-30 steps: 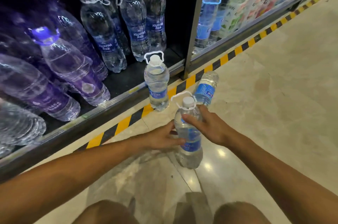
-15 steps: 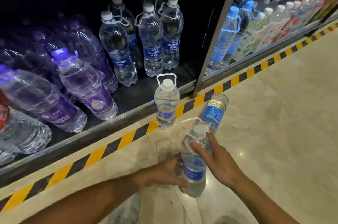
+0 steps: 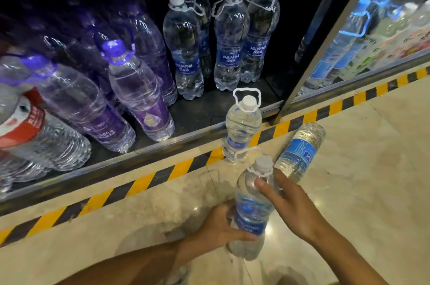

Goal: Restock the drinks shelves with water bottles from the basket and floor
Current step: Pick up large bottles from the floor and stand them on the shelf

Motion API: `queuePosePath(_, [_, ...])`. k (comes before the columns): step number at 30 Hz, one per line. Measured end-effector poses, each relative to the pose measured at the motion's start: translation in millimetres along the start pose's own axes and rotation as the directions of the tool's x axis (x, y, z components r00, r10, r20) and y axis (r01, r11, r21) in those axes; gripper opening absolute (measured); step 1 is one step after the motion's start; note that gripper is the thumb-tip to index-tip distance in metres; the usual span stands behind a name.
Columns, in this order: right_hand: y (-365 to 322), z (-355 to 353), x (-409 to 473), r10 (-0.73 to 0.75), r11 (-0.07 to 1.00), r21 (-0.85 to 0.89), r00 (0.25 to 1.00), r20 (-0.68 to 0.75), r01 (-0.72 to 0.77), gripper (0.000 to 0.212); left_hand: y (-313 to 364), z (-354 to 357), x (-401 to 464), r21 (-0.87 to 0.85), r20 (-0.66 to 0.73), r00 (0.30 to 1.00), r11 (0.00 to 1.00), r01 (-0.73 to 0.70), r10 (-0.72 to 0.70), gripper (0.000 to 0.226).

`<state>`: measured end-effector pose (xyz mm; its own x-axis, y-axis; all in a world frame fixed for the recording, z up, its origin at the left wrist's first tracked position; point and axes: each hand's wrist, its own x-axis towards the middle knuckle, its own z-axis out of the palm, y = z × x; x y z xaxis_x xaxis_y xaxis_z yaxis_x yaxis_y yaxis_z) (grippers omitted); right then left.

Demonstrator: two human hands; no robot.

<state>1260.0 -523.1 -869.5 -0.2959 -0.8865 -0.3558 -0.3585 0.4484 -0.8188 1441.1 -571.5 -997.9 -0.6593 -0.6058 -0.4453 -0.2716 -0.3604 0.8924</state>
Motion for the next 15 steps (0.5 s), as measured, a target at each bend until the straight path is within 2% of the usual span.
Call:
queuePosePath(3, [-26, 14, 6, -0.07, 0.997, 0.04, 0.995, 0.072, 0.067, 0.067, 20, -40, -24, 0.115, -0.09, 0.994, 0.992, -0.059, 0.07, 0.077])
queuePosePath(5, [-56, 24, 17, -0.161, 0.986, 0.052, 0.983, 0.088, 0.157, 0.061, 39, -64, -36, 0.135, -0.167, 0.978, 0.986, -0.102, 0.124, 0.081])
queuePosePath(8, [-105, 27, 38, -0.29, 0.948, 0.153, 0.955, 0.059, 0.279, 0.049, 79, -93, -43, 0.128, -0.342, 0.917, 0.977, -0.173, 0.207, 0.086])
queuePosePath(10, [-135, 23, 50, -0.354, 0.92, 0.193, 0.935, 0.03, 0.342, 0.037, 106, -108, -38, 0.155, -0.376, 0.885, 0.96, -0.233, 0.275, 0.081])
queuePosePath(15, [-181, 6, 81, -0.453, 0.876, 0.199, 0.891, 0.023, 0.44, 0.044, 161, -120, -11, 0.121, -0.449, 0.799, 0.913, -0.39, 0.401, 0.07])
